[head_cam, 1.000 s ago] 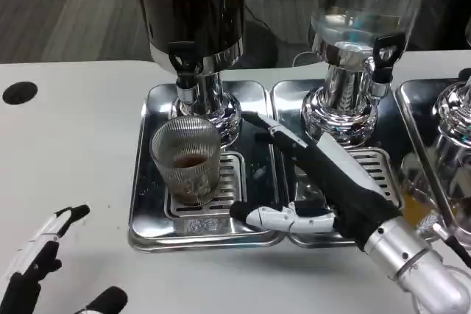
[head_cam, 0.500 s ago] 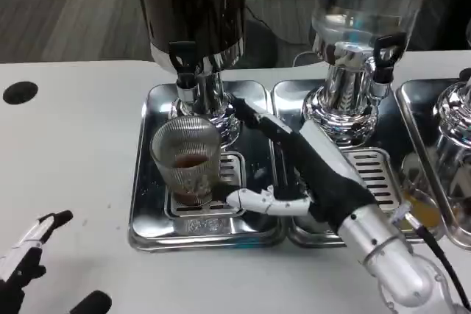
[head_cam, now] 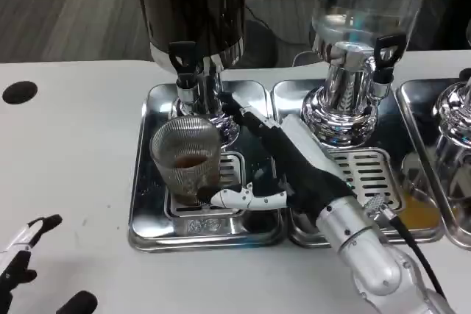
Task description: Grasp the cup under the faucet to collect the drink, then remove the cup.
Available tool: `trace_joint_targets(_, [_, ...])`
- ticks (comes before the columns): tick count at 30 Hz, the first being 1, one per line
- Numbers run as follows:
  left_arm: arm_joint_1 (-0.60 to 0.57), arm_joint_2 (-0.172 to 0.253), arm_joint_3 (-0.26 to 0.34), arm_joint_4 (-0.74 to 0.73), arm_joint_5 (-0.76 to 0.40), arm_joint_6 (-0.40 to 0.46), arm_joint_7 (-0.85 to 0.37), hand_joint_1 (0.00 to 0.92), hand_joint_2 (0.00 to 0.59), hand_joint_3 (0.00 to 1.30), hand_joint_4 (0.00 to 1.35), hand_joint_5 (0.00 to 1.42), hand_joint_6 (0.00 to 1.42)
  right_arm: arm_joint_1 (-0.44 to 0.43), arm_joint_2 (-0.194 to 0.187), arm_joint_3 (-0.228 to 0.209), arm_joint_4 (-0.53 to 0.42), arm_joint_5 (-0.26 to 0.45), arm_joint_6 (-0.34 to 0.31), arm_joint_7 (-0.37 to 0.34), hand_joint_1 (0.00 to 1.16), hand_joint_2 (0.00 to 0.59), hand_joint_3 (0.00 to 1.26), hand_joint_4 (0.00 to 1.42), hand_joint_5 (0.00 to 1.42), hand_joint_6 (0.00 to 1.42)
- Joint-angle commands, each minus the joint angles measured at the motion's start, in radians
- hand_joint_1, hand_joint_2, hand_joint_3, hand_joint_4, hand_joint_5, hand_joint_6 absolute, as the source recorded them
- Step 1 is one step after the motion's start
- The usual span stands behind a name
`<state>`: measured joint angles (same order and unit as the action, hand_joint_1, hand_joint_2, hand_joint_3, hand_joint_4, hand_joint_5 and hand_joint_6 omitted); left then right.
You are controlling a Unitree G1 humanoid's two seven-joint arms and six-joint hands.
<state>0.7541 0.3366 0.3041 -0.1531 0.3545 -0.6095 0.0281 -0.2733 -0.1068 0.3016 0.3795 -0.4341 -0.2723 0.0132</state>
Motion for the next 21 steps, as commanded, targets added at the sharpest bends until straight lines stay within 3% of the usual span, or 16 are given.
trace_joint_targets(1, [-0.002, 0.014, 0.008, 0.018, -0.021, -0.008, -0.01, 0.0, 0.069, 0.15, 0.04, 0.09, 0.35, -0.028, 0.014, 0.009, 0.017, -0.006, 0.01, -0.018, 0.78, 0.082, 0.06, 0.1, 0.11, 0.0])
trace_joint_targets(14, [-0.016, 0.027, 0.002, 0.044, -0.029, -0.004, -0.013, 0.0, 0.076, 0.16, 0.05, 0.09, 0.35, -0.084, 0.043, 0.028, 0.125, 0.011, -0.033, -0.027, 0.79, 0.079, 0.06, 0.1, 0.13, 0.04])
trace_joint_targets(21, [-0.023, 0.032, -0.007, 0.067, -0.022, -0.001, -0.014, 0.0, 0.076, 0.16, 0.05, 0.09, 0.35, -0.113, 0.069, 0.023, 0.212, 0.042, -0.087, -0.035, 0.79, 0.085, 0.11, 0.17, 0.23, 0.16])
